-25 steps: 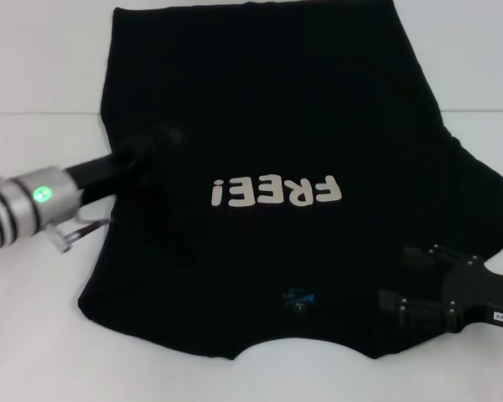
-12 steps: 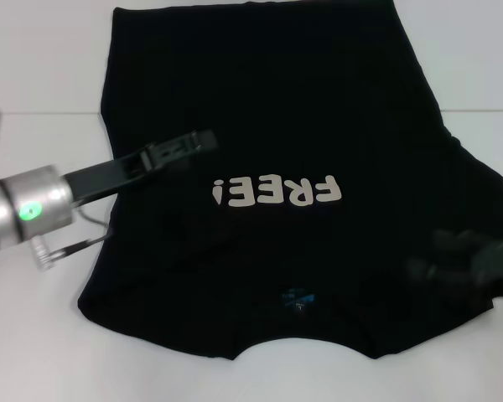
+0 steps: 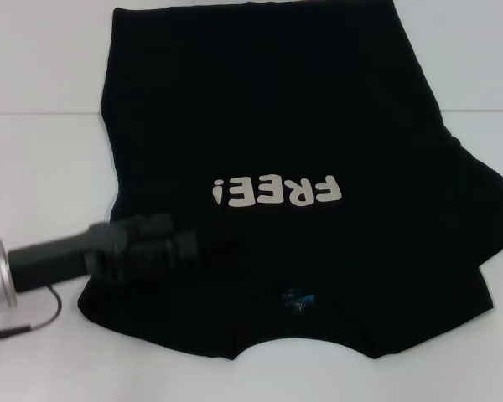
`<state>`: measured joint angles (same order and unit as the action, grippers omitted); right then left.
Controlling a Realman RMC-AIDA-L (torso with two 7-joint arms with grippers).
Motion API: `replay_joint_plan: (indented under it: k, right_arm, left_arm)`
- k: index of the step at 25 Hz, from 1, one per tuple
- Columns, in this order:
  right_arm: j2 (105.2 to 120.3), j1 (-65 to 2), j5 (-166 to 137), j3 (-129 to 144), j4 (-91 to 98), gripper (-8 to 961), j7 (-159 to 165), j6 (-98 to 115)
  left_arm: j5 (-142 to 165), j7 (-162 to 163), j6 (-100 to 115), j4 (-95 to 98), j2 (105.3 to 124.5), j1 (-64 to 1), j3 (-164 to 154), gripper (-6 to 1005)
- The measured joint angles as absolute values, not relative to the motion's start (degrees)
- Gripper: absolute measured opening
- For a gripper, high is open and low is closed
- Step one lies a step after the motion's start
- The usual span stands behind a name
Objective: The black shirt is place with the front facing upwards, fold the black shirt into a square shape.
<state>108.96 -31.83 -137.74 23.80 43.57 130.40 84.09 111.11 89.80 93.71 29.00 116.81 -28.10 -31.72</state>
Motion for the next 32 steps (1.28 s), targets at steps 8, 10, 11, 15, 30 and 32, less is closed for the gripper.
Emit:
replay_joint_plan:
  k: [8, 10, 11, 15, 30, 32]
  right_arm:
    - [109.28, -37.99, -153.07, 24.21, 46.00, 941, 144.34, 78.23]
    - [109.46, -38.63, -153.01, 24.24, 44.85, 941, 145.30, 76.43]
    - [109.51, -38.94, -152.99, 24.25, 44.04, 941, 145.70, 75.44]
    - [109.15, -40.45, -152.89, 24.26, 38.74, 940, 146.18, 70.94]
    - [109.62, -42.48, -152.91, 26.57, 31.87, 939, 145.50, 64.43]
    - [109.66, -42.48, -152.92, 26.61, 31.83, 939, 145.19, 64.29]
  left_arm:
    - [115.17, 79.61, 98.53, 29.05, 117.50, -26.49, -33.02, 950]
    - [115.33, 79.52, 98.45, 29.09, 117.49, -26.29, -32.75, 950]
    - [115.35, 79.50, 98.45, 29.10, 117.44, -26.24, -32.70, 950]
    - [115.45, 79.43, 98.45, 29.13, 117.23, -26.10, -32.60, 951]
    - [115.49, 79.70, 98.92, 29.18, 117.14, -26.44, -32.60, 950]
    - [115.49, 79.72, 98.93, 29.18, 117.14, -26.44, -32.61, 951]
